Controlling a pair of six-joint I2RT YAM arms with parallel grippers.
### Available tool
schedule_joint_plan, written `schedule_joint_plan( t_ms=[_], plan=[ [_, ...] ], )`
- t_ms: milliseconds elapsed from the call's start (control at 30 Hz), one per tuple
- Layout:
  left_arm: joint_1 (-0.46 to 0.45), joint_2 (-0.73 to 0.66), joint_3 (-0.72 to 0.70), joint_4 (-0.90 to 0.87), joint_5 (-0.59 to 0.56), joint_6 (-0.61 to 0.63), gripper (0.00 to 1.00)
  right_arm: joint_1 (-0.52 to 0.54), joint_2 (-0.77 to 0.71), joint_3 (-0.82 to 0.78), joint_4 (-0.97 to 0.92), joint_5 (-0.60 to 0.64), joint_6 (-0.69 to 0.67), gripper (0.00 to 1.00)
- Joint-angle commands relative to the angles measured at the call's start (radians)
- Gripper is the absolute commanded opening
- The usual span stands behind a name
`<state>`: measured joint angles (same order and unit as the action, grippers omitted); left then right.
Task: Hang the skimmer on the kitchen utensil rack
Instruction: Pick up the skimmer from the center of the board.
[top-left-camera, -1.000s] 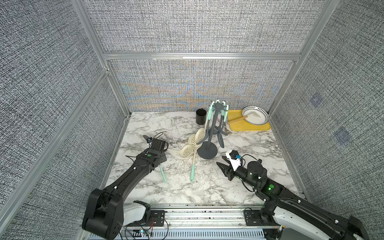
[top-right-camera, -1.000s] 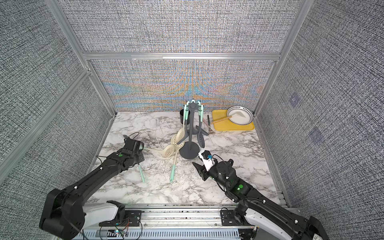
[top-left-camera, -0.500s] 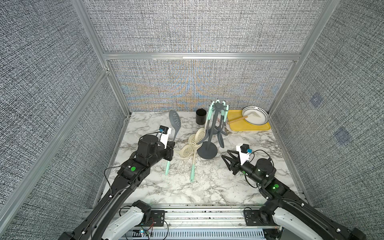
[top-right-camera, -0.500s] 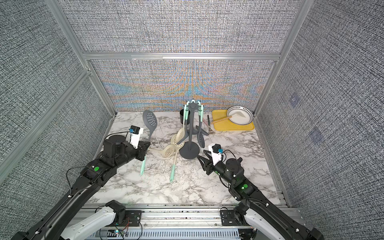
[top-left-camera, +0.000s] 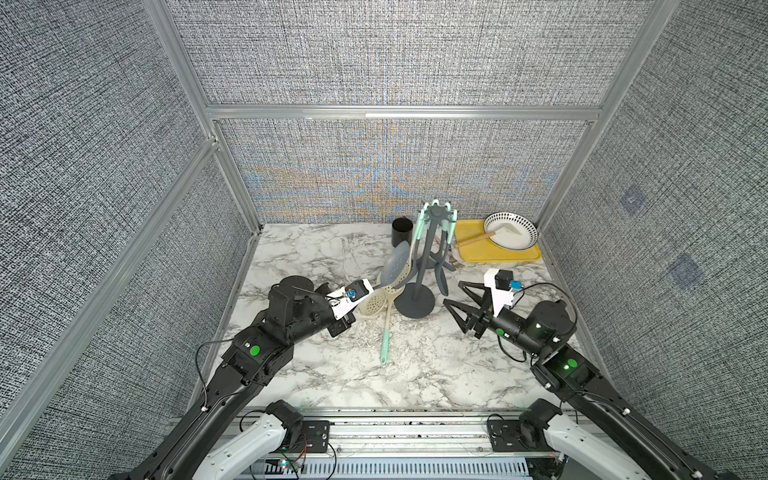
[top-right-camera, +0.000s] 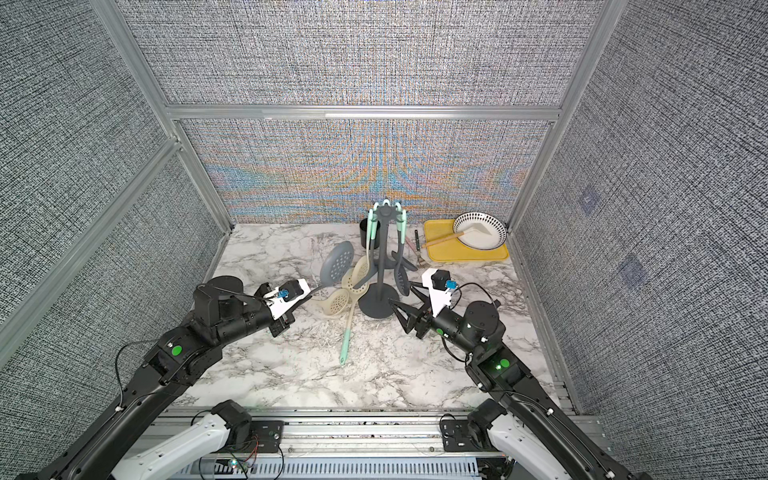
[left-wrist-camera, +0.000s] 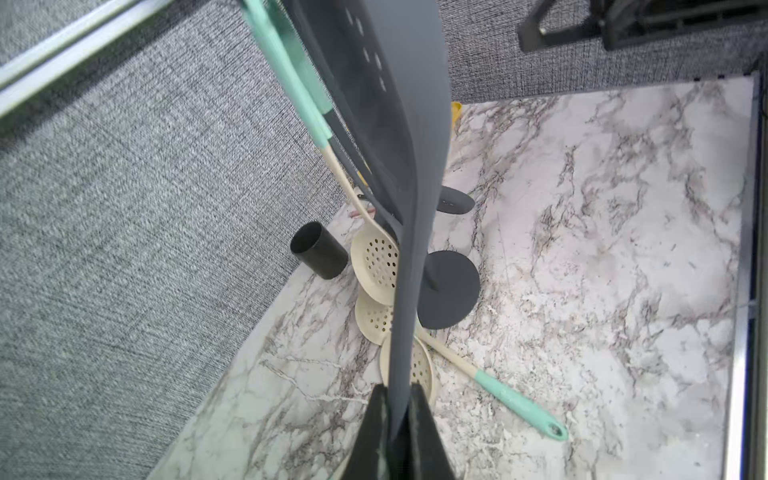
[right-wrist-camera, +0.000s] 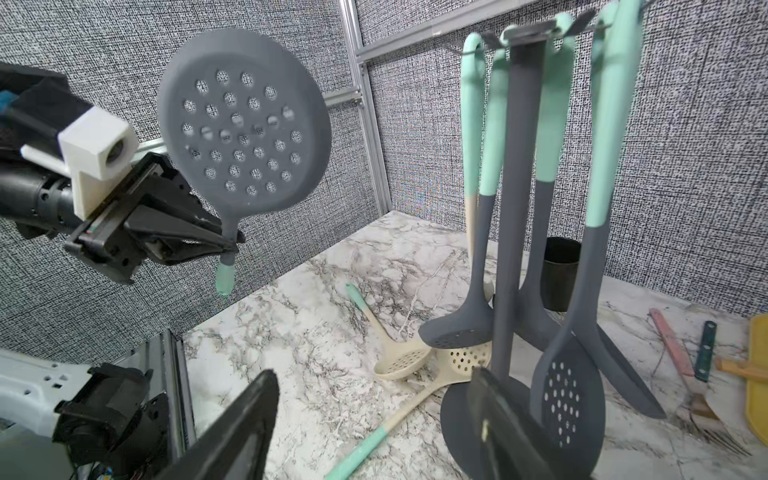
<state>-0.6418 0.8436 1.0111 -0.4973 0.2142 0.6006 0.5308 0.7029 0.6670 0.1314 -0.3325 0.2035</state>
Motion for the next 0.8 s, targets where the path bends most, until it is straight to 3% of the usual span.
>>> schedule_joint_plan(
  t_ms=[0, 133, 300, 433, 633, 767],
  plan=[
    [-0.047, 0.033, 0.037, -0.024, -0.107, 0.275, 0.02, -0.064, 0.041, 0.092, -0.123, -0.094, -0.043, 0.75],
    [-0.121, 0.049, 0.027, 0.014, -0.227, 0.497, 0.02, -0.131, 0.079, 0.245, -0.279, -0.157, -0.151, 0.75],
    [-0.226, 0.083, 0.025, 0.039, -0.37, 0.747, 0.02, -0.135, 0.098, 0.354, -0.395, -0.196, -0.268, 0.75],
    [-0.303, 0.129, -0.031, 0.134, -0.502, 0.951, 0.02, -0.134, 0.171, 0.472, -0.535, -0.299, -0.358, 0.73],
    [-0.331, 0.152, -0.109, 0.276, -0.513, 1.078, 0.02, -0.113, 0.288, 0.534, -0.621, -0.441, -0.407, 0.63],
    [-0.344, 0.164, -0.161, 0.374, -0.548, 1.157, 0.02, -0.042, 0.39, 0.576, -0.706, -0.418, -0.47, 0.62]
  ],
)
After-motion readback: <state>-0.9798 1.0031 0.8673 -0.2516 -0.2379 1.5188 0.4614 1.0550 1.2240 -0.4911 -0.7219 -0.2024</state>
